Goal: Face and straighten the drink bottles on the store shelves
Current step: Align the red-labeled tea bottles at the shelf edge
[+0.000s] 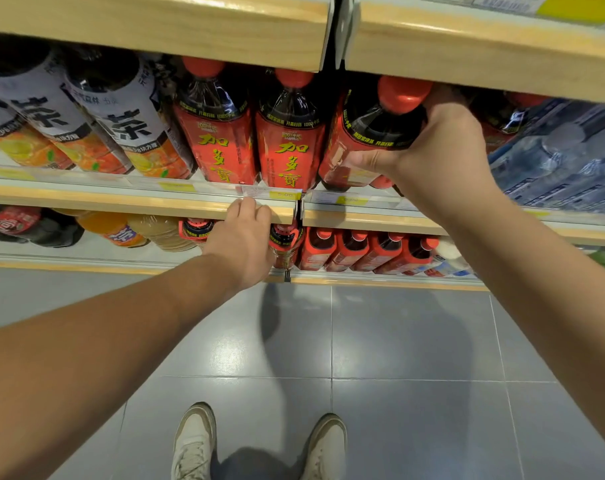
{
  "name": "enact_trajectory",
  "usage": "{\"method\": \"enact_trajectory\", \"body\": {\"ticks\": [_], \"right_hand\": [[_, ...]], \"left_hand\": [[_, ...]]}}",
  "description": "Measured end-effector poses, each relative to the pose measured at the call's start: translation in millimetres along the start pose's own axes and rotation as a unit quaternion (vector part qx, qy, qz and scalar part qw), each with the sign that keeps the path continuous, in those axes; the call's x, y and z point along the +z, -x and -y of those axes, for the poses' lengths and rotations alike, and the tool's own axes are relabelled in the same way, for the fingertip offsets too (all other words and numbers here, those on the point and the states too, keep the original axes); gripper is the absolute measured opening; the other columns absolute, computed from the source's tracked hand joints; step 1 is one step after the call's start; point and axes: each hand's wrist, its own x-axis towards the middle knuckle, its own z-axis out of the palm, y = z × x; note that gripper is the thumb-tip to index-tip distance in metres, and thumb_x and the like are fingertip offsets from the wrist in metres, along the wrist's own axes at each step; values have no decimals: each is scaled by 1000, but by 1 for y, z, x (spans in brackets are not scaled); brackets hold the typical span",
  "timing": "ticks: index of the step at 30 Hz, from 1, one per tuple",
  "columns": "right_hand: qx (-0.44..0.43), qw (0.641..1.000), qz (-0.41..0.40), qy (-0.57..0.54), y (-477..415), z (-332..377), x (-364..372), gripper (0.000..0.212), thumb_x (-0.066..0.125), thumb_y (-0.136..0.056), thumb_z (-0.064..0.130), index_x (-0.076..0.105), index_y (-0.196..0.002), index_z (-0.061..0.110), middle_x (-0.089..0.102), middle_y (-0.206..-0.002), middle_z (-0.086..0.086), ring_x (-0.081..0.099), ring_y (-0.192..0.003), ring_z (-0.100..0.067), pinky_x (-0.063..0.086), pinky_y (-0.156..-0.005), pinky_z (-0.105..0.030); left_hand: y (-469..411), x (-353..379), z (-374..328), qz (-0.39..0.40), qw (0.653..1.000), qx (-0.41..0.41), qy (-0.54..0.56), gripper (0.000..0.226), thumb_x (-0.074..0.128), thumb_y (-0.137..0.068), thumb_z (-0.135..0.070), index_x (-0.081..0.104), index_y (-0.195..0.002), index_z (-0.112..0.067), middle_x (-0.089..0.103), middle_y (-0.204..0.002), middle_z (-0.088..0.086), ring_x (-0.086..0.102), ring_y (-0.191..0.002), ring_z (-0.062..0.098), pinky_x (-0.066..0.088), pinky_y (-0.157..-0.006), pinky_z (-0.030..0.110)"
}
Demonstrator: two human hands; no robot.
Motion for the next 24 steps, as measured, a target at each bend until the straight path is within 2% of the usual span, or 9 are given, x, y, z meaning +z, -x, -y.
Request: {"method": "enact_trajectory", "body": {"ticks": [5, 8, 10, 12, 15, 17, 19, 21, 24], "right_hand": [[22, 999, 28, 3, -9, -3, 11, 49, 88, -77, 44, 74, -105, 5, 77, -97, -8, 75, -84, -24, 60, -79, -43], [42, 998, 36, 0, -11, -10, 18, 26, 88, -78, 38, 73, -76, 17, 74, -70, 8, 68, -60, 3, 52, -58, -17], [49, 998, 35, -1, -9, -9, 22, 41, 89, -78, 33, 55, -57, 29, 55, -43, 24, 53, -43, 12, 38, -45, -6], [51, 998, 33, 5, -10, -11, 25, 47, 89, -78, 34, 48, -56, 32, 47, -38, 31, 50, -42, 12, 35, -45, -4], [51, 998, 32, 25, -16, -14, 28, 42, 86, -78, 45, 62, -72, 11, 66, -53, 14, 63, -54, -8, 48, -53, -14], [27, 998, 31, 50, -17, -10, 28, 66, 84, -79, 50, 62, -114, -2, 77, -90, -16, 71, -79, -35, 58, -68, -33], [3, 998, 14, 65, -17, -7, 26, 74, 83, -80, 50, 52, -130, 6, 74, -95, -16, 69, -77, -30, 56, -66, -29], [5, 997, 17, 80, -18, -6, 26, 73, 81, -81, 51, 51, -129, 5, 73, -90, -11, 69, -75, -28, 58, -70, -31], [6, 995, 24, 101, -23, -5, 26, 75, 80, -83, 51, 44, -134, 8, 68, -91, 2, 65, -59, -11, 46, -54, -11]], "left_hand": [[0, 2, 0, -3, 1000, 0, -26, 52, 57, -89, -28, 36, -132, -10, 35, -132, 10, 34, -127, 27, 54, -86, 41], [-1, 3, -2, -4, 1000, -2, -30, 51, 57, -88, -27, 37, -130, -9, 35, -131, 11, 33, -127, 28, 54, -87, 41], [-2, 4, -1, -7, 1000, -1, -30, 51, 58, -87, -28, 37, -130, -9, 35, -130, 11, 34, -126, 28, 54, -87, 41], [-3, 4, -1, -9, 999, 0, -38, 52, 58, -88, -28, 36, -131, -9, 35, -130, 11, 34, -126, 28, 54, -86, 40], [-3, 6, 0, -13, 998, -3, -62, 53, 58, -88, -20, 34, -134, -11, 35, -130, 10, 35, -124, 27, 53, -77, 34], [-4, 6, 0, -14, 997, -4, -76, 56, 59, -87, -14, 33, -137, -12, 35, -130, 10, 36, -123, 27, 49, -71, 31], [-4, 6, 0, -14, 997, -5, -79, 56, 59, -88, -14, 33, -137, -12, 35, -129, 10, 36, -122, 26, 49, -71, 31], [-4, 5, -1, -13, 997, -5, -82, 55, 58, -88, -17, 33, -137, -12, 35, -128, 9, 37, -121, 26, 49, -69, 30], [-4, 4, -2, -11, 996, -8, -84, 55, 57, -89, -21, 32, -136, -11, 35, -128, 9, 36, -121, 26, 47, -66, 31]]}}
